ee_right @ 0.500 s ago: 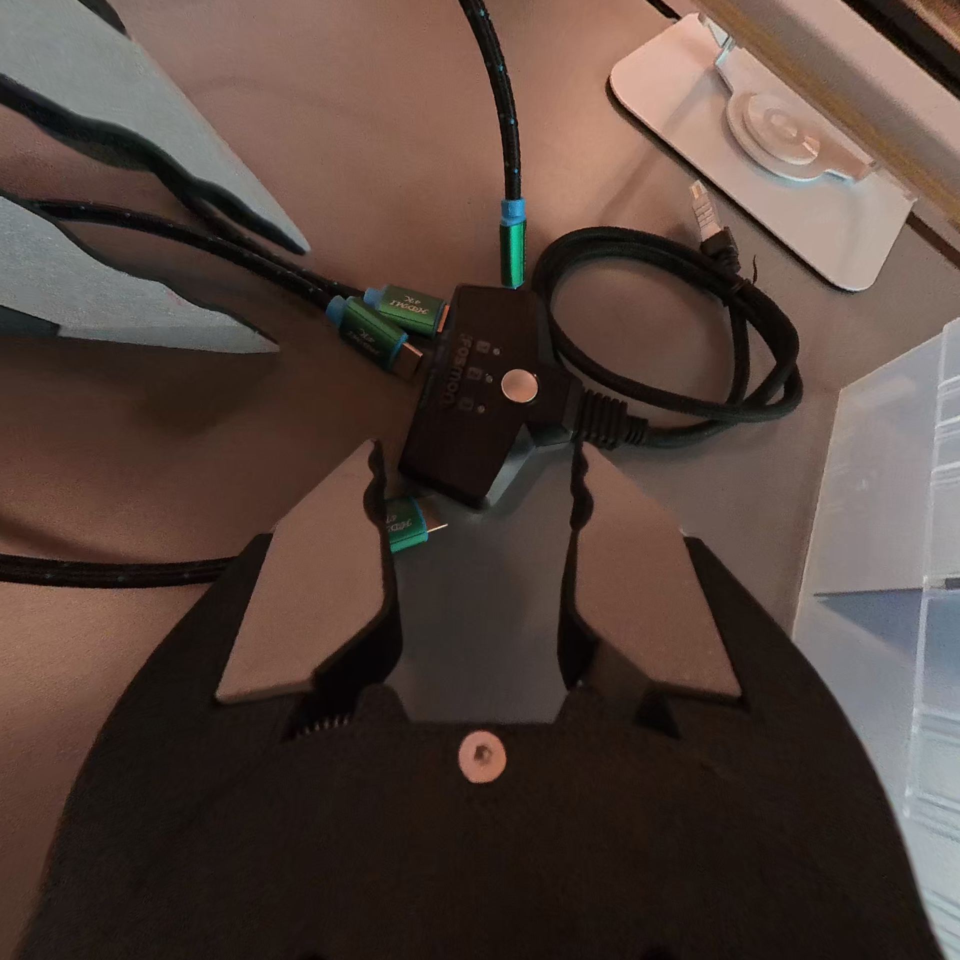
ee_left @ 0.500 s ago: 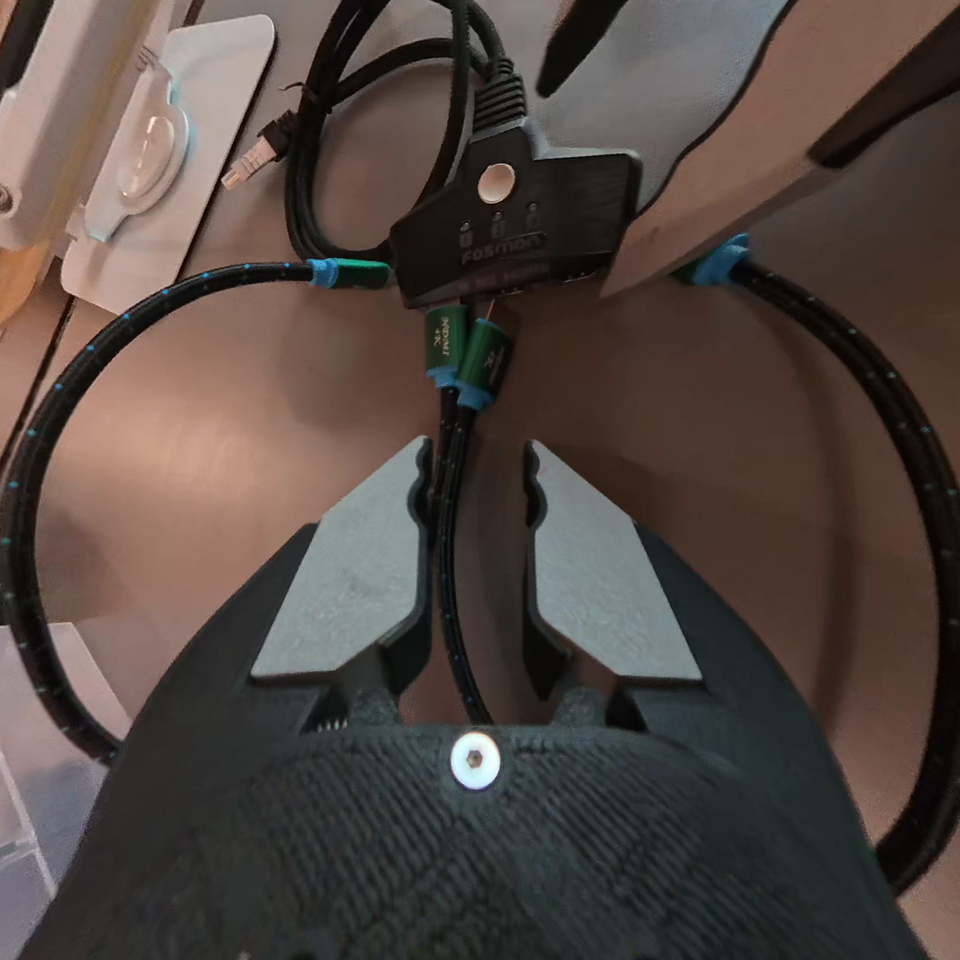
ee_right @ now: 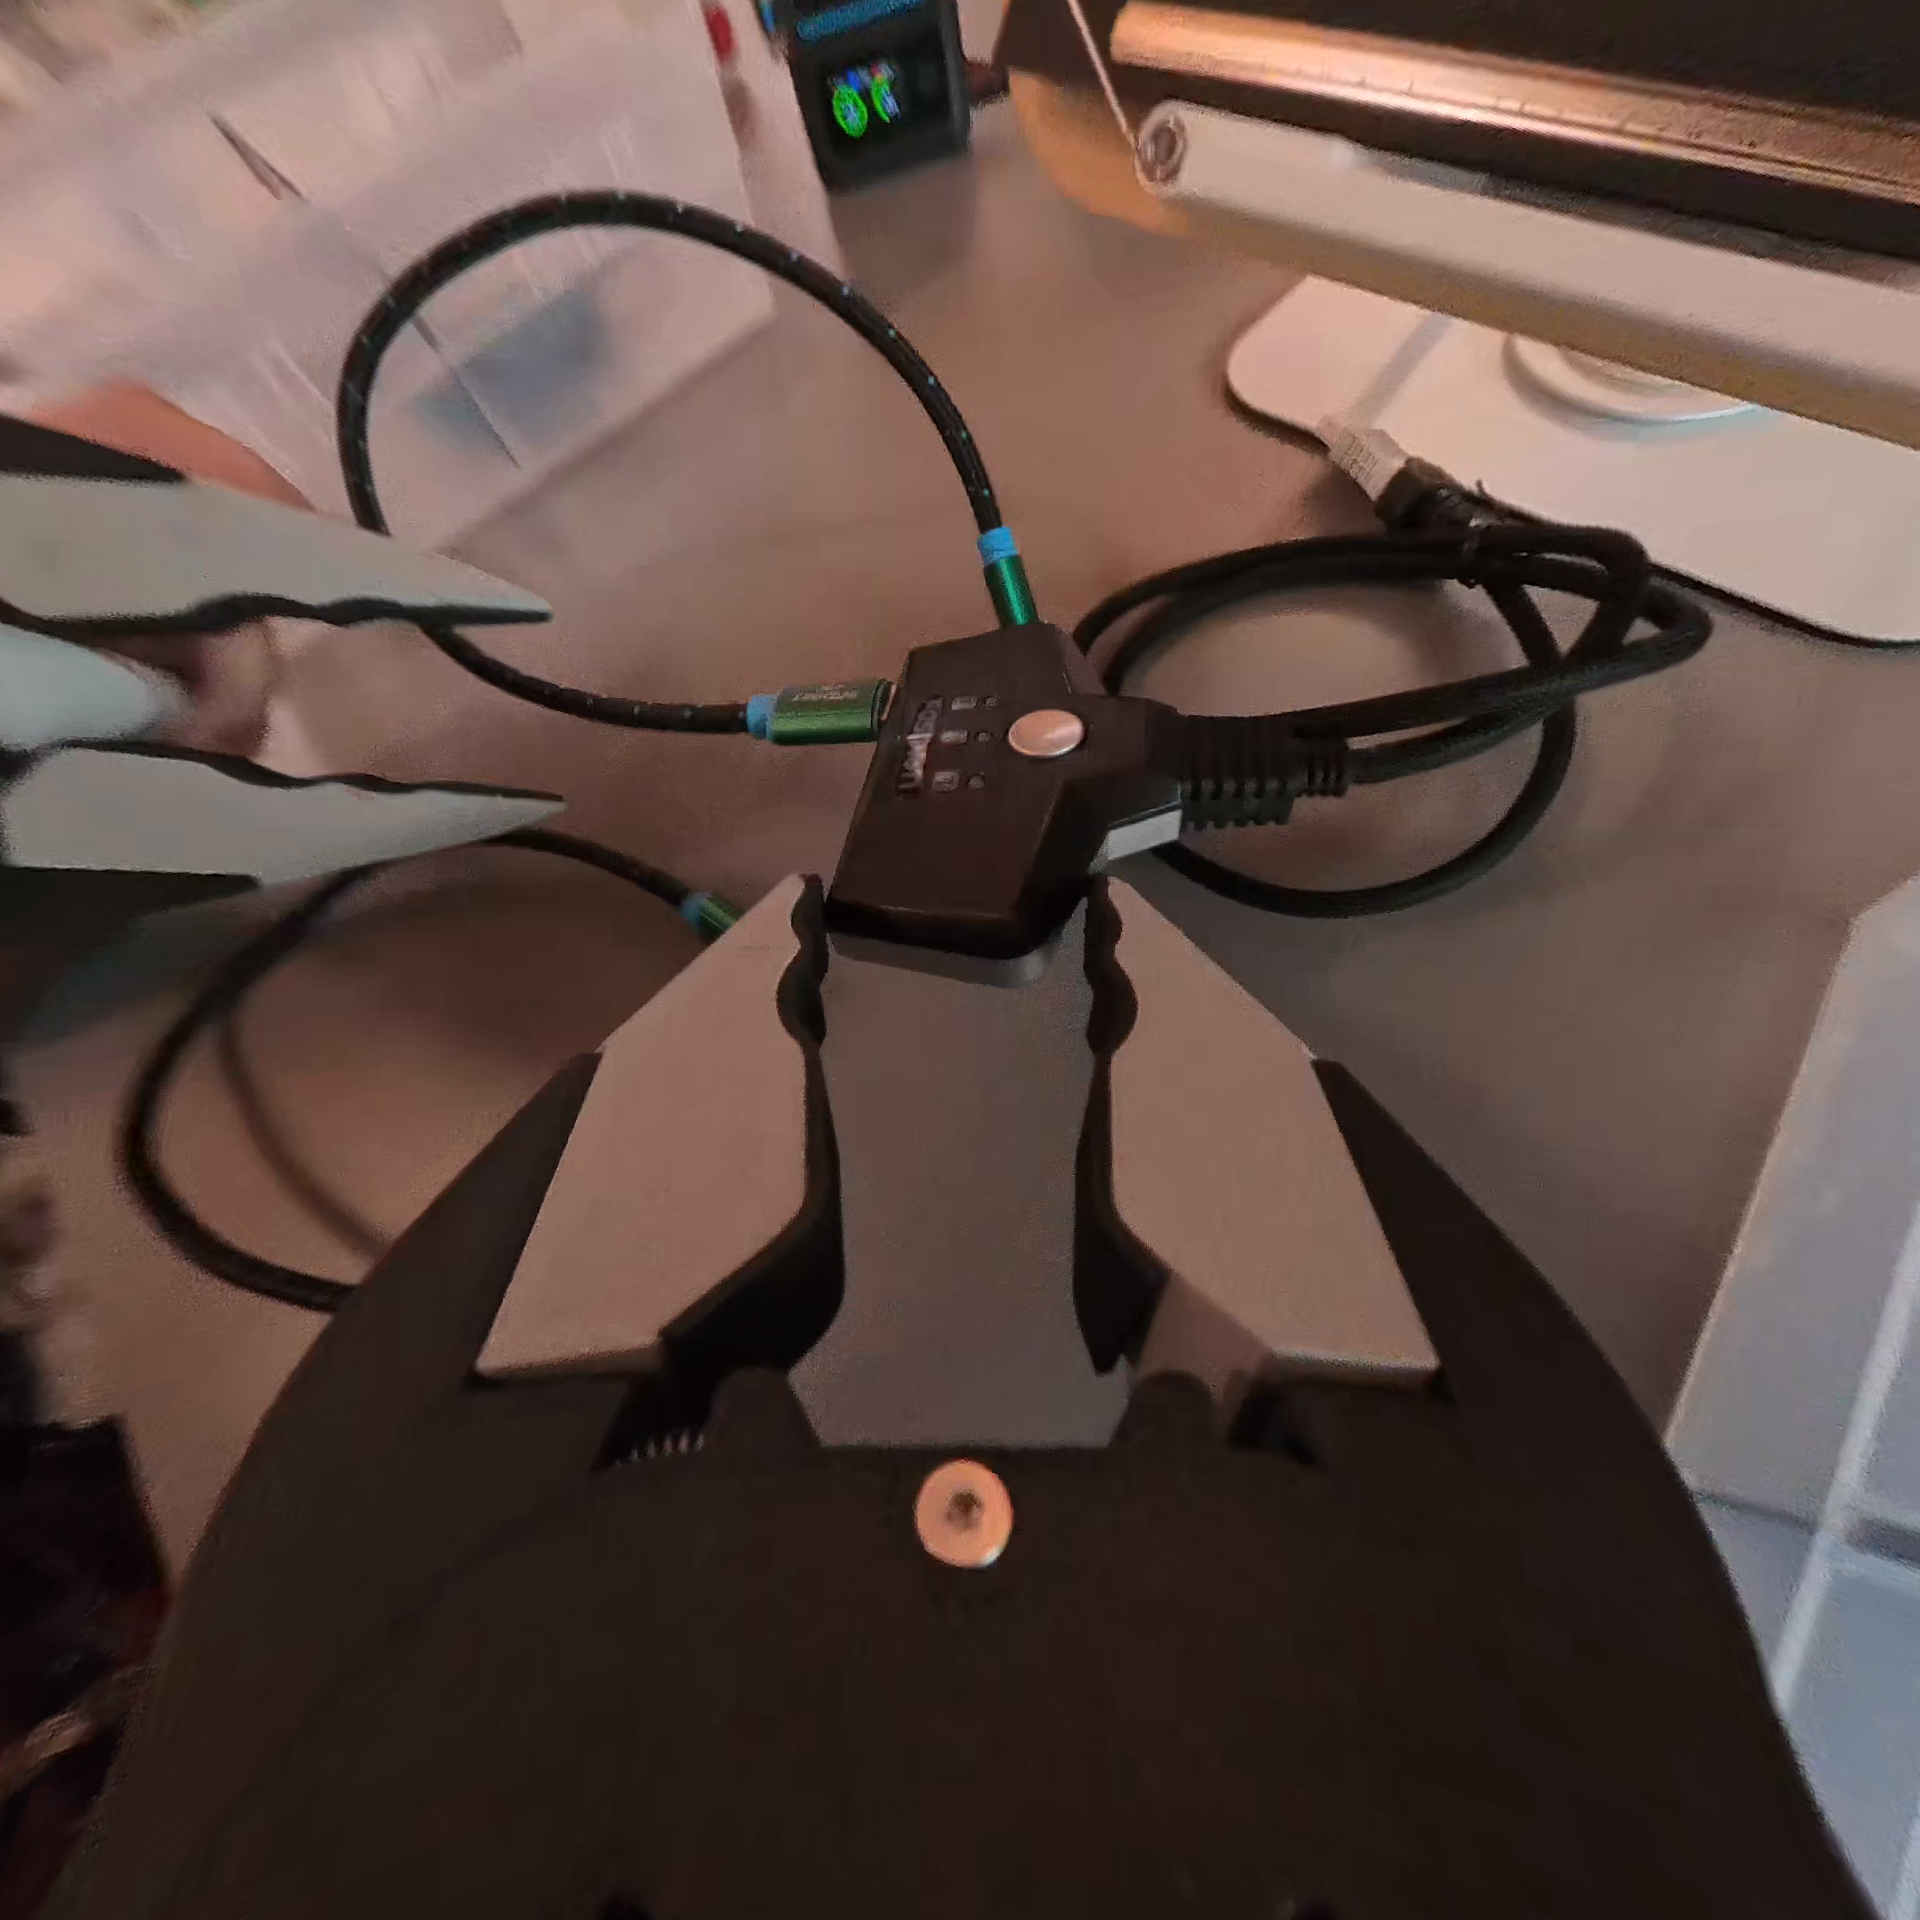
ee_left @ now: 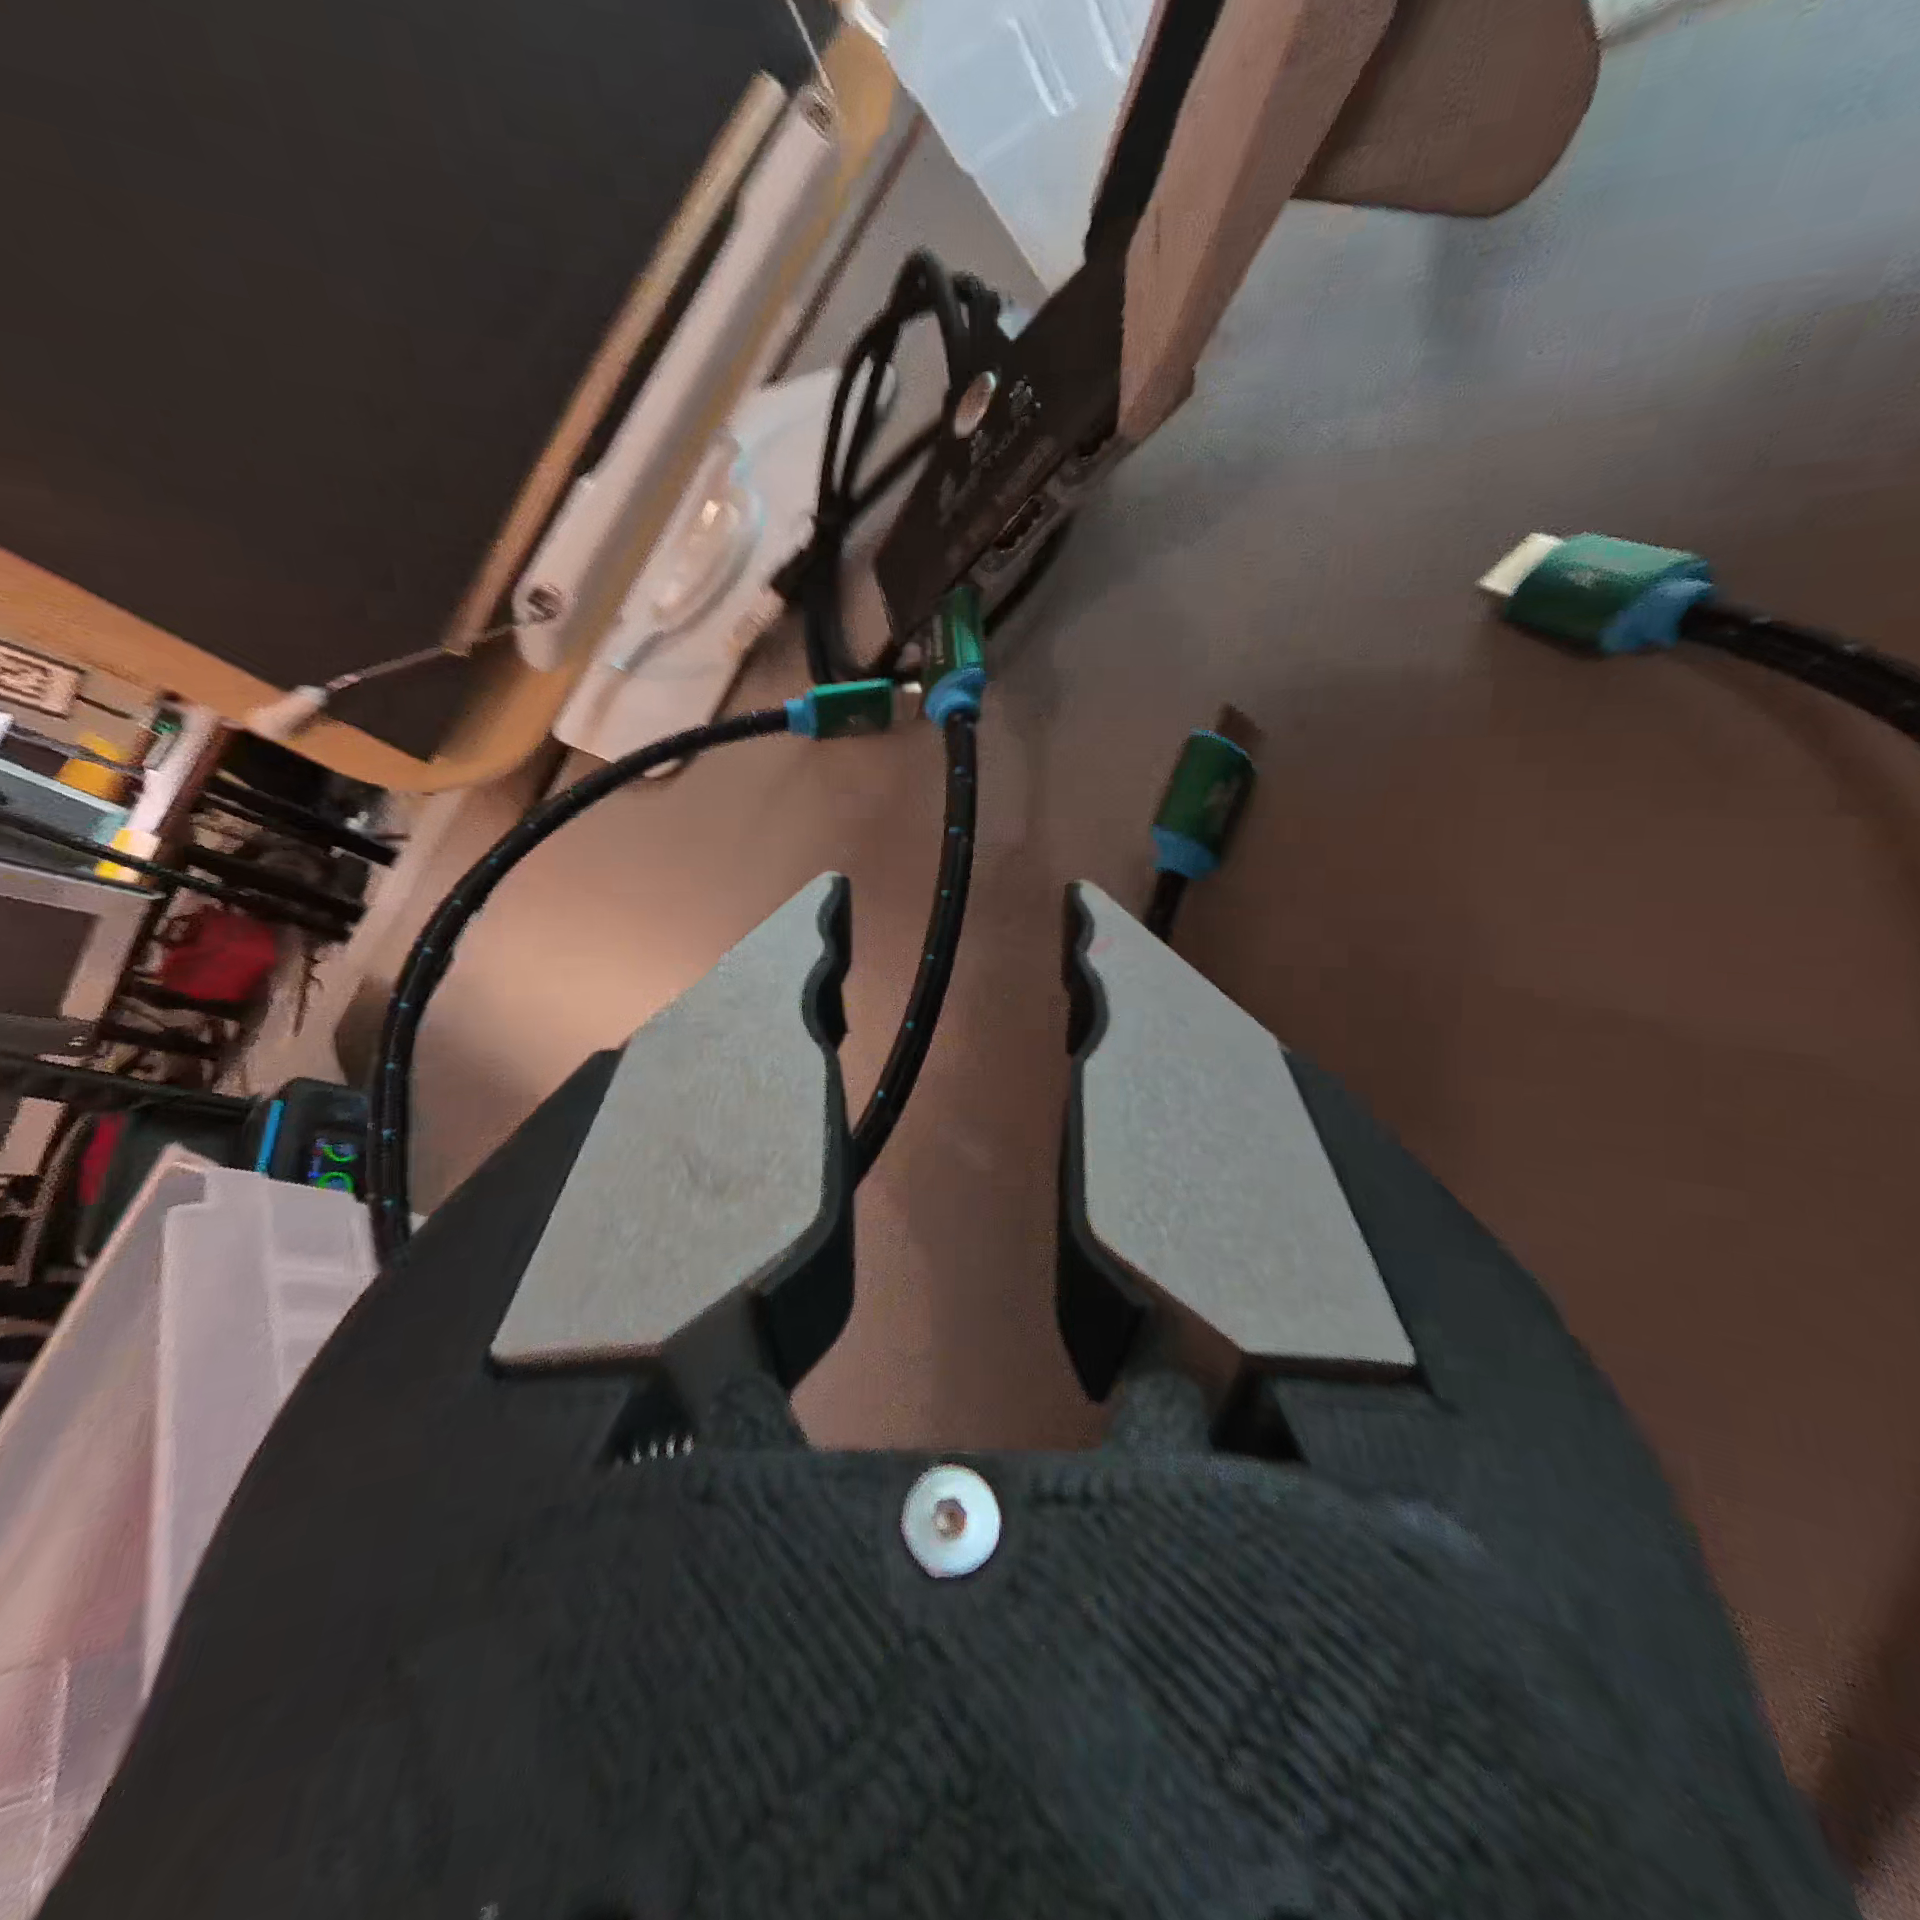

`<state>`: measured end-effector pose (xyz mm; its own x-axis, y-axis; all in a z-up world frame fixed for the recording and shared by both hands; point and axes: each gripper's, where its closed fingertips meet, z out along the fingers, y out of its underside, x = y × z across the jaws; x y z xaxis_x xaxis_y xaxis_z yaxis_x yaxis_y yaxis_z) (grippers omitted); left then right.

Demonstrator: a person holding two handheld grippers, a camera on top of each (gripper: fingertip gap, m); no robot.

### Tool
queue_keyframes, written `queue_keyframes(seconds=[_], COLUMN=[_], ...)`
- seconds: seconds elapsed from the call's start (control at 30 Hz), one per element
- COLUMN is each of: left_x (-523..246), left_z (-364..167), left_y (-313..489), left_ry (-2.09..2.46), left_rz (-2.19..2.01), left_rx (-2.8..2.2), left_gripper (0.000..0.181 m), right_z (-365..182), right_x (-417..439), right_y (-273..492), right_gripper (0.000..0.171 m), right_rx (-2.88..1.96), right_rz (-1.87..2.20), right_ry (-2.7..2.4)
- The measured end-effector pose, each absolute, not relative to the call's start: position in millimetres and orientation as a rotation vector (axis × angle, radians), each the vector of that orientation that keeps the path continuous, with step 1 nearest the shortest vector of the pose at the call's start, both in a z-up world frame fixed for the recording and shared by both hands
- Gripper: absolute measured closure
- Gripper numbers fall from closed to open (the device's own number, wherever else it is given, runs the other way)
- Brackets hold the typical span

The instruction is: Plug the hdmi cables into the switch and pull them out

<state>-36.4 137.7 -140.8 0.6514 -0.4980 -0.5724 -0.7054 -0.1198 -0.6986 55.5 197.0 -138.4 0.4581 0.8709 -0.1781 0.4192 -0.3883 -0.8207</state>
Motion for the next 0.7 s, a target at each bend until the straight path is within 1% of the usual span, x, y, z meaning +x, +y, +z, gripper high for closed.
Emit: queue_keyframes(seconds=[0.03, 0.1, 0.17, 0.23, 0.3, 0.37, 0.47, 0.57, 0.7], left_x=[-37.4, -39.0, -42.0, -46.8, -40.1, -41.2, -42.1, -40.7, -26.6], left_z=[-133.5, -117.5, -95.1, -62.0, -46.7, -53.9, -76.4, -89.2, -93.3], left_y=[138.5, 139.5, 139.4, 129.0, 112.3, 113.7, 123.9, 129.4, 127.5], left_ry=[0.953, 0.929, 0.941, 0.953, 0.975, 0.971, 0.965, 0.990, 1.032], left_rz=[0.236, 0.260, 0.378, 0.575, 0.544, 0.418, 0.241, 0.262, 0.276], left_rx=[-1.740, -1.650, -1.492, -1.246, -1.127, -1.222, -1.387, -1.415, -1.358], left_gripper=[0.142, 0.143, 0.136, 0.150, 0.161, 0.159, 0.146, 0.142, 0.139], right_z=[-133.3, -129.6, -129.0, -123.7, -114.0, -106.7, -101.1, -92.3, -85.3], right_x=[55.1, 54.5, 54.1, 54.9, 54.2, 53.2, 50.5, 46.8, 40.0], right_y=[198.5, 201.6, 206.2, 212.0, 211.7, 208.9, 200.2, 178.5, 142.8], right_gripper=[0.124, 0.124, 0.124, 0.124, 0.124, 0.125, 0.124, 0.124, 0.124], right_rx=[-1.989, -1.999, -2.007, -1.990, -1.949, -1.923, -1.887, -1.815, -1.725], right_rz=[0.886, 1.051, 1.206, 1.358, 1.438, 1.520, 1.595, 1.751, 1.892], right_ry=[-1.054, -1.003, -0.932, -0.838, -0.825, -0.830, -0.883, -0.981, -1.171])
